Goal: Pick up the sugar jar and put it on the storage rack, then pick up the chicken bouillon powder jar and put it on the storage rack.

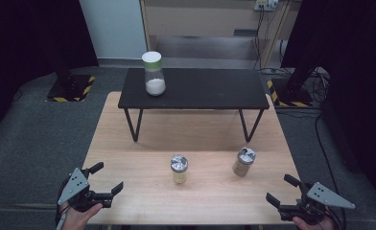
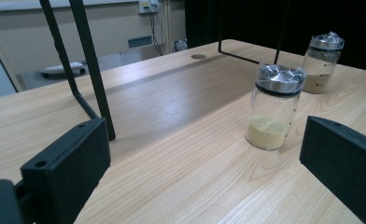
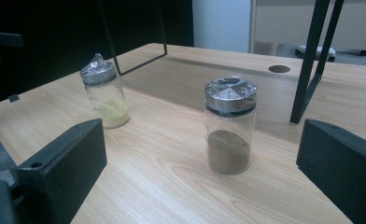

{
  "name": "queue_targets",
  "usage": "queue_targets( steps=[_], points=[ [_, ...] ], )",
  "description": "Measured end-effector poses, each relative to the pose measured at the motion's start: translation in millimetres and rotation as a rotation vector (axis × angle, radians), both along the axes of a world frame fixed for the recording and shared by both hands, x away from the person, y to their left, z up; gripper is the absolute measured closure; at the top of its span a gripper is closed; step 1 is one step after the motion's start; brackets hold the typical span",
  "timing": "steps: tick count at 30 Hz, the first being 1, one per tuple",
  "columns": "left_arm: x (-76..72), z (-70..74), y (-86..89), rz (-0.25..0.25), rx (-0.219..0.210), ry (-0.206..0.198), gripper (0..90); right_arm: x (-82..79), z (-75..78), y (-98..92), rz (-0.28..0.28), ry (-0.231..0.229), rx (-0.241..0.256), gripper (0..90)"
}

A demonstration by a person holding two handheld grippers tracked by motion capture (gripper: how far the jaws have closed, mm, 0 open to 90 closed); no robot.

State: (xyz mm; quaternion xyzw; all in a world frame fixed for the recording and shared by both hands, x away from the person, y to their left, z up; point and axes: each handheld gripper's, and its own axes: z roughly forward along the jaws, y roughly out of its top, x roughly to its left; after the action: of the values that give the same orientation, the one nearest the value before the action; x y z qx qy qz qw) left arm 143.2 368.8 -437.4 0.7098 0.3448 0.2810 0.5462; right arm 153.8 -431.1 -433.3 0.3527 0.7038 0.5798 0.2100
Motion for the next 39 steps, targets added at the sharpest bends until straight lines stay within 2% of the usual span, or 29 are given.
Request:
queue_targets(
  steps=[3,5,10,26,30,36,39],
  points=[
    [1.2,-2.3,2.3,-0.007,-0.018,0.002,0.3,0.5,-0.1,0.3,0.001,0.001,-0.001,2.2],
    [2.3,-5.6,5.9,-0.015,-0.050,0.002,0.1,0.5,0.2,0.6,0.000,0.002,-0.004,2.2],
    [2.3,-9.0,10.2,0.001,-0.089,0.013,0.0,0.6,0.1,0.5,0.003,0.000,-0.005,2.3],
    [2.7,-8.3,9.8,0.007,-0.086,0.023,0.0,0.6,0.3,0.0,0.003,-0.005,0.003,2.5],
    [2.8,-8.1,9.9,0.005,-0.084,0.023,0.0,-0.6,3.3,-2.2,0.002,-0.017,0.016,3.0],
    [2.6,-7.7,9.9,0.012,-0.085,0.031,0.0,3.5,11.1,0.3,0.020,-0.015,-0.004,3.5],
    [2.9,-7.9,10.2,0.013,-0.087,0.034,0.0,5.1,13.8,-0.1,0.028,-0.014,0.014,3.4]
  ],
)
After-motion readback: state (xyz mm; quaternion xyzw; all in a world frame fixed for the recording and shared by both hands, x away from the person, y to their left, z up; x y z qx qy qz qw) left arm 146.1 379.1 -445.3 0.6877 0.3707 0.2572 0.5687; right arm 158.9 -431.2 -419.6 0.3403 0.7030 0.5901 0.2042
